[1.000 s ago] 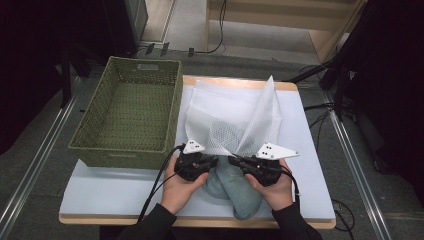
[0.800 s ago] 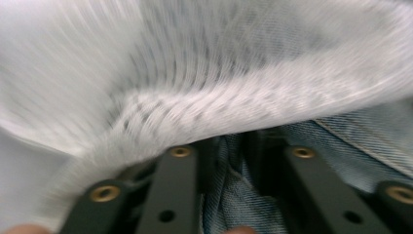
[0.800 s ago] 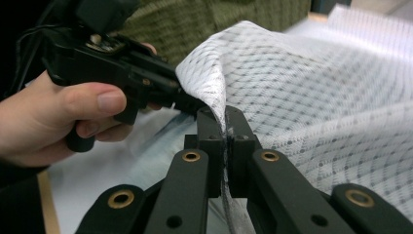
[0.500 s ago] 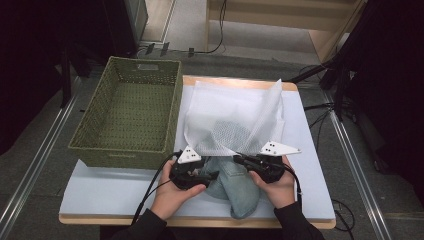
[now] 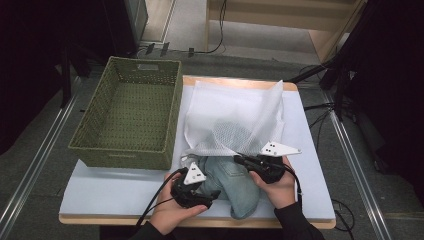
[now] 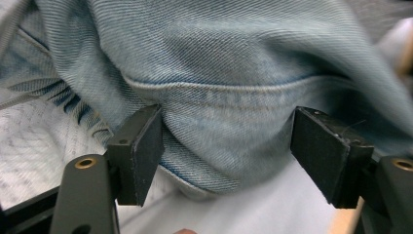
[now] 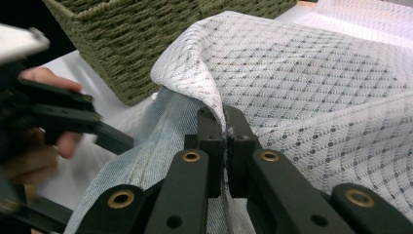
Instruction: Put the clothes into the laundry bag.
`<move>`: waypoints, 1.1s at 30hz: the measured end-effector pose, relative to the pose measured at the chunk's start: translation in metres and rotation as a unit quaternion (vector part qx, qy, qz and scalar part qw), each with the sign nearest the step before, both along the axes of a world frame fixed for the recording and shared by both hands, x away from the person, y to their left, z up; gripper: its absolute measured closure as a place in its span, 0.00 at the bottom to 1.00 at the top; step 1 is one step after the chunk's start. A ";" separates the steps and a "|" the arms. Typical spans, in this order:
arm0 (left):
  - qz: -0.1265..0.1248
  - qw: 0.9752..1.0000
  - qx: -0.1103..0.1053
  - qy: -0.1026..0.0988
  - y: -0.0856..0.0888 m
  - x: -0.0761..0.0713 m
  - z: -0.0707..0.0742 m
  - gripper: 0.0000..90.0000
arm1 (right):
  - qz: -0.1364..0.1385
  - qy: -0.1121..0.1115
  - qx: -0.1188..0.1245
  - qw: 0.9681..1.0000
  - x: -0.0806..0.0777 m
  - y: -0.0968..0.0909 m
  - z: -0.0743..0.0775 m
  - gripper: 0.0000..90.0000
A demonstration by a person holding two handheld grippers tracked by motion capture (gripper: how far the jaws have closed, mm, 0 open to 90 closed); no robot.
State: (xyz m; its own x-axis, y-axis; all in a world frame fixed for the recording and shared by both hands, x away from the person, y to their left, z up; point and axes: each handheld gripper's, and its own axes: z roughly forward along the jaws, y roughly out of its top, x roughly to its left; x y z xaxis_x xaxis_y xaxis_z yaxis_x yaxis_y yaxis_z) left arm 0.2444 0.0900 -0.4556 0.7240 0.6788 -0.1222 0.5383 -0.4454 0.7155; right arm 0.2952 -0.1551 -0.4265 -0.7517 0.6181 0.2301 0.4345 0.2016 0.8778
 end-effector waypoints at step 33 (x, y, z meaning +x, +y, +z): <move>0.044 0.997 -0.059 -0.017 -0.005 0.022 0.028 0.39 | -0.046 0.005 -0.004 0.999 0.005 -0.013 -0.002 0.99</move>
